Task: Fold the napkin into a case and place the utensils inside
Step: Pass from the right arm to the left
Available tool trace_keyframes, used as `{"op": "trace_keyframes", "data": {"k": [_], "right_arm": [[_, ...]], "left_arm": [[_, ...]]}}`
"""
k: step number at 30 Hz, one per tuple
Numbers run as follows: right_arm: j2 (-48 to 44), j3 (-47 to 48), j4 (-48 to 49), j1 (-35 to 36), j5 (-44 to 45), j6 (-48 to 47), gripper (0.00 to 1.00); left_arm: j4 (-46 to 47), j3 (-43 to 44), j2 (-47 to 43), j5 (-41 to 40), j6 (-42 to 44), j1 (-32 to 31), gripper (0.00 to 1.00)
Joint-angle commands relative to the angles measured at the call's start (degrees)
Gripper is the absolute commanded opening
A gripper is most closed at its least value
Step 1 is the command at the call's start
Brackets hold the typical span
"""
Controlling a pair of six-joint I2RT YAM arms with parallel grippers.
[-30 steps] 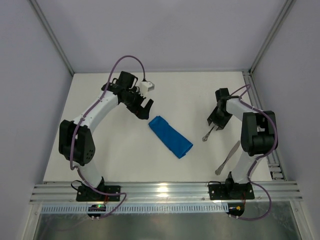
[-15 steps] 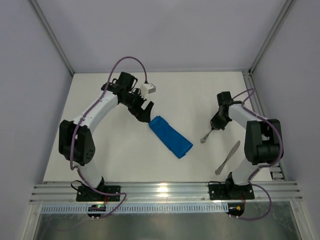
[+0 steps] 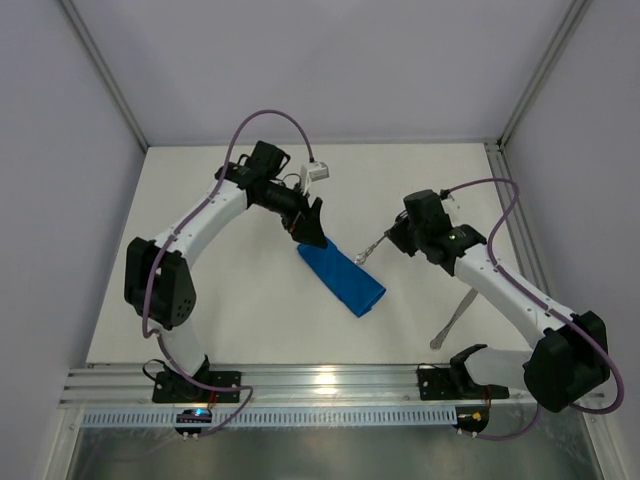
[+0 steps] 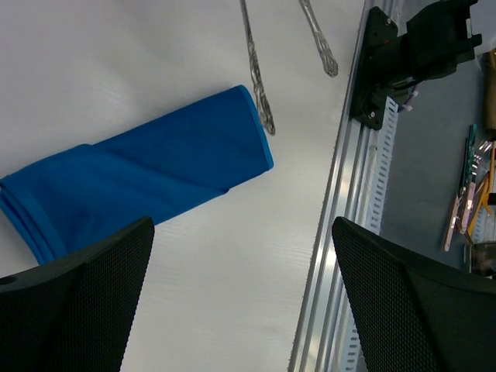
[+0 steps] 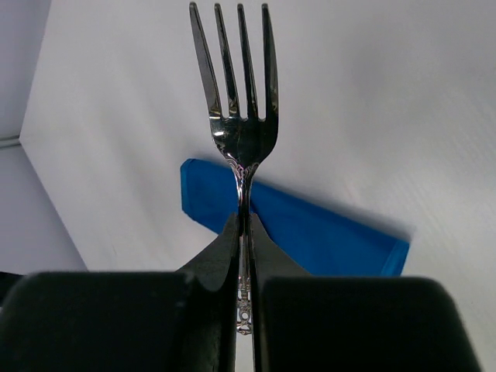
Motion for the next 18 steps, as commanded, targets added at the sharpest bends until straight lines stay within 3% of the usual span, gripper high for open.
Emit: {"op": "trace_keyframes", "data": {"k": [1,9,12,14,18], "right_arm": [[-0.1,2.8,5.2,3.8,4.3,6.2,0.04],[0.2,4.6,8.0,7.9,4.6,7.9,0.04],[0.2,4.2,9.0,8.5,4.3,8.3,0.04],[0.2,3.9,9.2,8.9,4.3,8.6,0.04],[0.2,3.5,10.6,9.2,4.0,8.9,0.04]], "left_arm": [[6.3,1.4,0.0,3.8,-4.7,-2.6,0.99],[10.8,-0.7,1.5,-0.4,-7.0,-6.5,0.99],[10.9,-0.8,2.0,-1.8,-6.1,-7.6,0.88],[10.8,-0.2,2.5,-2.4,-6.0,-7.8,0.76],[10.2,0.5,3.5,-2.6,-5.3,-8.2,0.65]]}}
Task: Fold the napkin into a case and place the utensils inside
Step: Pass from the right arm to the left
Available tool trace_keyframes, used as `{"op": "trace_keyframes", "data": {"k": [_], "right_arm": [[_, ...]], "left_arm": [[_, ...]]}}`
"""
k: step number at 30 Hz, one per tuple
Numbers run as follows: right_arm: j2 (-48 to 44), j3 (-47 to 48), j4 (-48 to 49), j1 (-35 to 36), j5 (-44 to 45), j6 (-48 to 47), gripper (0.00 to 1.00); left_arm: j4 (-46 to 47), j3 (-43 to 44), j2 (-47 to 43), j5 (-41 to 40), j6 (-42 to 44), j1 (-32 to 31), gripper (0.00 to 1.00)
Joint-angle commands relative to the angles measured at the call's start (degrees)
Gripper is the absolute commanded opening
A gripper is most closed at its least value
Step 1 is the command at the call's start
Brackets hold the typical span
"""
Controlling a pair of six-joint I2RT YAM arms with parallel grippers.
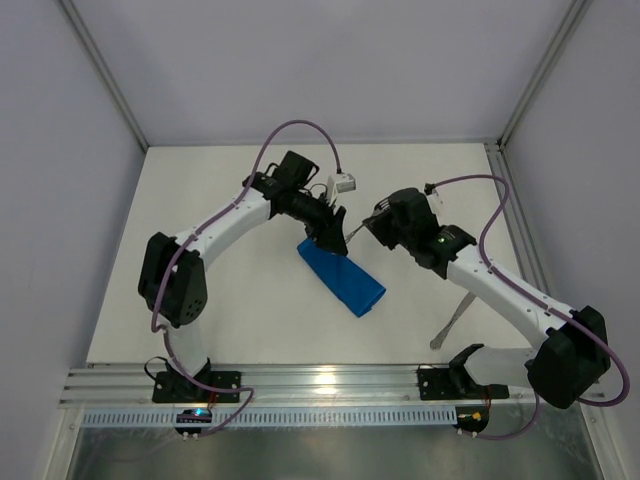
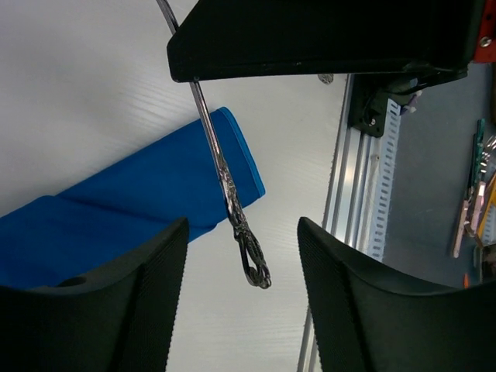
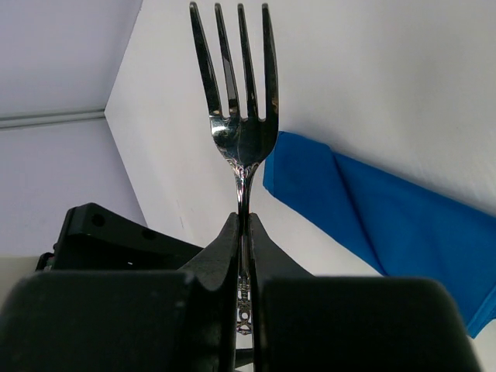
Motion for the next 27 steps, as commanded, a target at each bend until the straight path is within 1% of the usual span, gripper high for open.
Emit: {"op": "trace_keyframes", "data": {"k": [1,3,4,6,7,8,9,10,16,18,19,21,22,23,24,26,27], "right_arm": [[-0.6,0.9,3.9,0.5,1.8,1.7,0.04],[-0.6,0.8,4.3,0.6,1.9,1.7,0.04],[-0.6,0.7,4.5,0.6,1.9,1.7,0.04],[-0.6,0.6,4.7,0.6,2.0,1.7,0.04],[-0.6,0.6,4.7,0.5,1.9,1.6,0.04],[-0.6,0.5,4.7,0.5,1.9,1.5,0.04],[-0.6,0.4,4.7,0.6,1.8,1.5,0.04],[-0.6,0.3,4.7,0.6,1.8,1.5,0.04],[-0.6,-1.0,5.4,0.6,2.0,1.3,0.04],[0.1,-1.1,5.7,0.6,1.2,-0.3,0.04],[0.4,-0.8,5.8,0.5,0.8,-3.9,0.04],[1.4,0.5,5.7,0.6,-0.5,-9.4,0.21],[1.6,1.3,4.1,0.5,-0.9,-12.3,0.29],[1.8,3.0,3.0,0.6,-1.5,-19.0,0.39],[2.0,3.8,1.4,0.5,-2.2,-21.9,0.44],[2.2,5.5,-1.7,0.6,-3.3,-27.5,0.48],[2.1,5.7,-2.4,0.5,-5.4,-32.2,0.53]], "left_arm": [[0.4,1.6,0.7,-0.4,0.9,-0.3,0.58],[-0.7,2.1,1.5,-0.4,1.5,-0.5,0.5],[-1.1,2.2,1.7,-0.3,1.6,-0.5,0.41],[-1.7,2.6,2.1,-0.2,2.1,-0.5,0.33],[-2.0,2.7,2.2,-0.1,2.2,-0.5,0.24],[-2.2,2.7,2.3,-0.2,2.2,-0.5,0.21],[-2.2,2.7,2.4,-0.4,2.1,-0.5,0.13],[-2.1,2.6,2.3,-0.5,1.5,-0.5,0.0],[-2.7,2.5,2.0,-0.1,2.5,-0.5,0.0],[-3.3,2.3,2.0,0.3,3.3,-0.5,0.0],[-3.4,2.3,2.0,0.3,3.5,-0.5,0.0],[-4.3,2.2,2.5,0.1,4.2,-0.4,0.0],[-4.6,2.2,2.7,0.5,4.3,-0.4,0.0],[-5.1,2.2,3.0,1.0,5.1,-0.1,0.0],[-5.3,2.1,3.2,1.5,5.2,0.0,0.0],[-5.8,1.5,3.3,2.5,5.7,0.2,0.0],[-5.9,1.5,3.4,3.0,6.1,0.4,0.0]]}}
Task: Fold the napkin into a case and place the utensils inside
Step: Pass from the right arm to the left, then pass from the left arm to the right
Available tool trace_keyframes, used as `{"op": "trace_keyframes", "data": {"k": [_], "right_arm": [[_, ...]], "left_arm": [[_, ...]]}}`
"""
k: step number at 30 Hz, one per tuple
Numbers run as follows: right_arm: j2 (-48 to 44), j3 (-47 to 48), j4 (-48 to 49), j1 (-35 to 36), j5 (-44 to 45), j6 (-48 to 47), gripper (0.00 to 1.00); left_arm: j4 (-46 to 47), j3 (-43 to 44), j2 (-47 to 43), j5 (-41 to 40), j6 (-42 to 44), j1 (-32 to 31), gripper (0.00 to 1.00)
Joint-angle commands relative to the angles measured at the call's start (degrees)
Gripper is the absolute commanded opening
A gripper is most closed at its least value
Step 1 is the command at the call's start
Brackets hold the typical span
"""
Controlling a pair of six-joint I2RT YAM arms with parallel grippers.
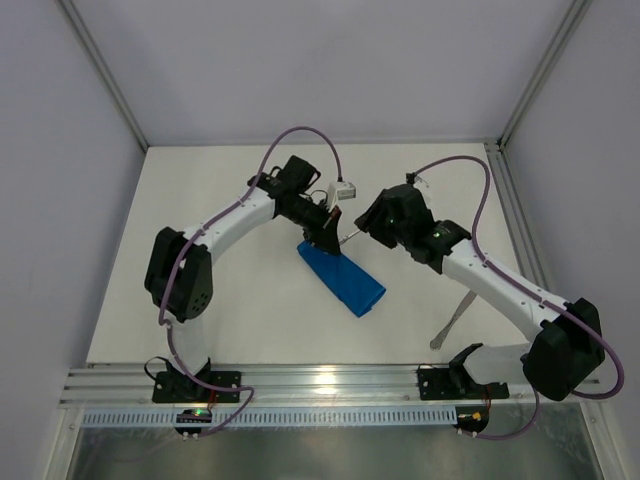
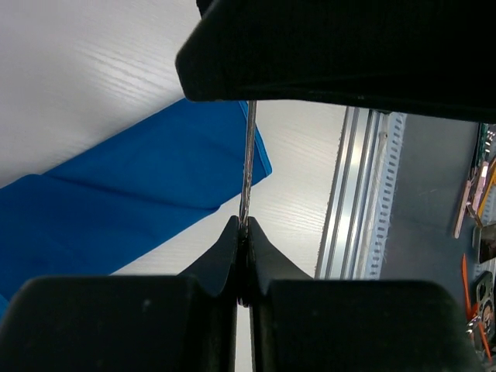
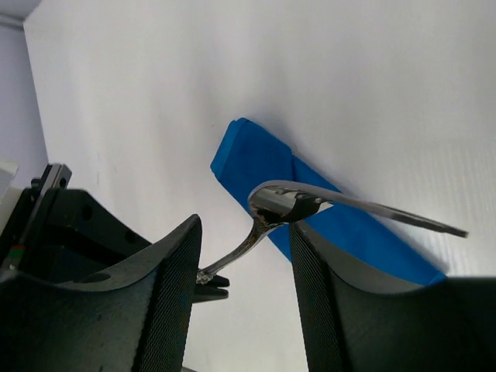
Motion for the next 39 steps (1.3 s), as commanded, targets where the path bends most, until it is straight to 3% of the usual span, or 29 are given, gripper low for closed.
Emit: {"op": "trace_keyframes", "data": {"k": [1,6,7,10,13,15,17,20,26,39], "right_arm": [[-0.4,4.1,-3.3,0.1,-4.4,-17.2,0.54],[-2.1,7.3,-7.2,0.1,-16.5,-31.1,0.54],[-2.8,7.9,-8.2,0.1,-23.5,-37.3,0.54],[-7.8,8.6,-7.4,0.5,-31.0,-49.1,0.54],[-13.3,7.6,-4.7,1.9,-29.5,-60.2,0.54],[-14.9,6.0,-3.6,2.6,-27.4,-73.0,0.51],[-14.5,5.0,-5.4,3.8,-27.4,-88.5,0.51],[-11.3,5.3,-9.3,7.1,-23.9,-102.8,0.51],[0.7,10.3,-14.8,15.1,-15.2,-112.6,0.44],[6.3,4.8,-10.0,15.5,-12.0,-114.8,0.43]], "left_arm": [[-1.6,0.8,0.6,3.7,2.7,0.1,0.0],[-3.6,0.4,2.3,2.0,4.1,0.4,0.0],[-4.4,0.4,3.4,1.9,4.9,0.7,0.0],[-7.0,0.3,4.7,1.5,6.4,1.2,0.0],[-8.9,0.4,4.7,1.4,7.2,1.2,0.0],[-10.4,1.1,4.7,1.5,7.7,1.2,0.0],[-11.6,1.6,4.9,1.5,8.3,1.2,0.0],[-15.1,2.5,5.3,1.7,9.1,1.2,0.0],[-18.2,1.9,5.1,3.8,9.1,1.2,0.0],[-18.8,0.9,4.4,3.3,9.1,1.2,0.0]]}}
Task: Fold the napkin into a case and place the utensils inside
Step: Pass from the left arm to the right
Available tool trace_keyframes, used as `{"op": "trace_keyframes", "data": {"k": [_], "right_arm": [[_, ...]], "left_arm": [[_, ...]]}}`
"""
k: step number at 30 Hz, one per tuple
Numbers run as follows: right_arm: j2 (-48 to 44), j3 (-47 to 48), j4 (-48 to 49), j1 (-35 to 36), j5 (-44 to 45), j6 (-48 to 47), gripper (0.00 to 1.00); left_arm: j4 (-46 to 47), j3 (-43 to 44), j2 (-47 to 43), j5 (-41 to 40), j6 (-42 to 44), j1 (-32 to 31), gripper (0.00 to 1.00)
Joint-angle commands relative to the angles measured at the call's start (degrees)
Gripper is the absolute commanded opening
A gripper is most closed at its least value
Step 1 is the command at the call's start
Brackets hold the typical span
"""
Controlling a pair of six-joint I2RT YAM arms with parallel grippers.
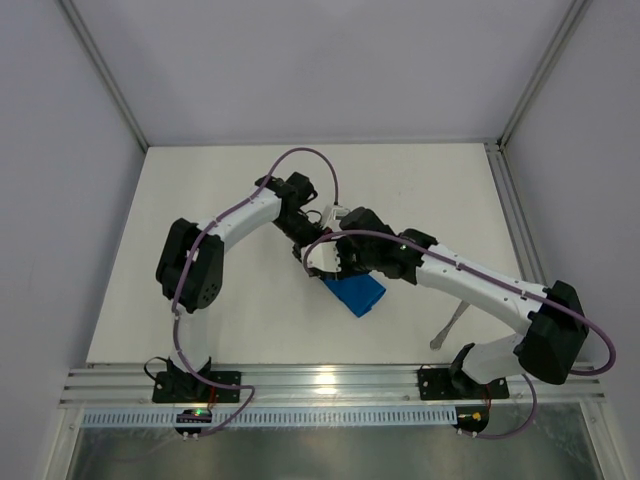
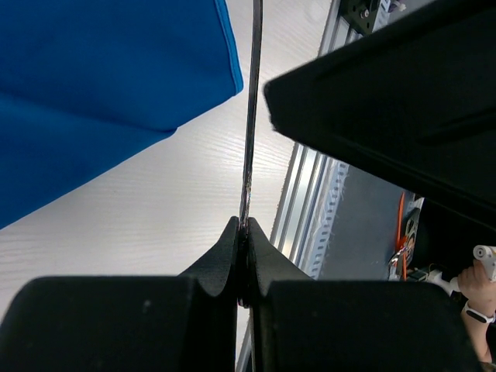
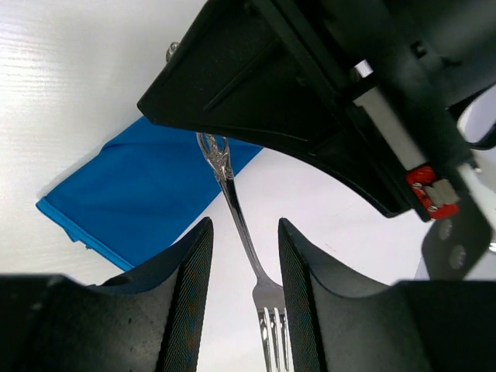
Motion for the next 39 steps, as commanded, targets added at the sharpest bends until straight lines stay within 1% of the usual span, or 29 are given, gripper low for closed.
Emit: {"op": "trace_keyframes", "data": {"k": [1,4,7,10,12,14,19,20,21,24,26,27,28,30,33,35,36,39], "right_arm": [[1.6,-1.0,1.1,0.1,2.6,-2.1,0.43],[2.9,-1.4,-0.1,0.1,5.4,-2.7,0.43],[4.2,-1.8,0.9,0.0,7.7,-2.2,0.43],[5.3,-1.2,1.5,0.0,9.1,-0.7,0.38],[5.7,-1.1,1.9,-0.4,11.0,0.0,0.31],[5.8,-1.1,1.7,-1.2,11.5,0.7,0.31],[4.9,-1.4,1.4,-2.3,11.6,4.3,0.24],[4.8,-1.4,1.5,-2.2,11.7,5.0,0.22],[4.8,-1.4,1.6,-2.3,11.4,6.3,0.16],[5.3,-1.5,1.4,-2.4,10.5,8.8,0.04],[5.9,-0.9,-0.1,-2.6,8.3,10.2,0.04],[5.9,-0.8,-0.7,-2.8,7.6,11.3,0.04],[5.8,-0.7,-1.5,-3.0,6.1,13.2,0.04],[5.2,-1.0,-2.2,-3.3,5.1,15.2,0.04],[4.8,-1.7,-3.3,-3.5,3.8,19.5,0.04],[4.9,-2.1,-4.2,-3.8,2.8,22.4,0.04],[5.0,-2.4,-4.4,-3.9,1.4,23.1,0.04],[4.9,-3.8,-4.8,-4.6,-1.0,24.5,0.04]], "left_arm": [[-0.5,0.4,-1.2,1.1,0.7,0.2,0.0],[-0.3,0.1,-1.5,0.7,0.7,0.2,0.0],[-0.1,0.0,-1.6,0.9,0.6,0.2,0.0],[-0.3,-0.4,-1.7,0.6,0.9,0.3,0.0],[-0.4,-0.7,-1.7,0.4,1.4,0.2,0.0],[-0.6,-0.9,-1.6,-0.2,1.6,0.2,0.0],[-0.2,-0.8,-1.1,-1.6,1.4,0.2,0.0],[0.0,-0.3,-0.9,-1.5,1.3,0.2,0.0],[0.0,-0.1,-0.6,-1.5,1.2,0.3,0.0],[0.4,0.9,-0.2,-2.4,0.4,0.2,0.01],[2.8,0.6,-0.8,-4.4,-0.4,0.2,0.07],[3.8,0.2,-1.2,-5.0,-1.0,0.2,0.12],[4.7,0.0,-2.0,-5.7,-1.9,0.2,0.2],[6.6,0.1,-2.5,-7.7,-2.6,0.2,0.28],[7.9,0.7,-3.1,-8.5,-3.0,0.2,0.29],[8.0,1.3,-2.9,-8.6,-2.9,0.2,0.33],[8.1,1.8,-2.7,-8.8,-2.7,0.2,0.4],[7.8,2.6,-2.2,-8.7,-2.4,0.3,0.5]]}}
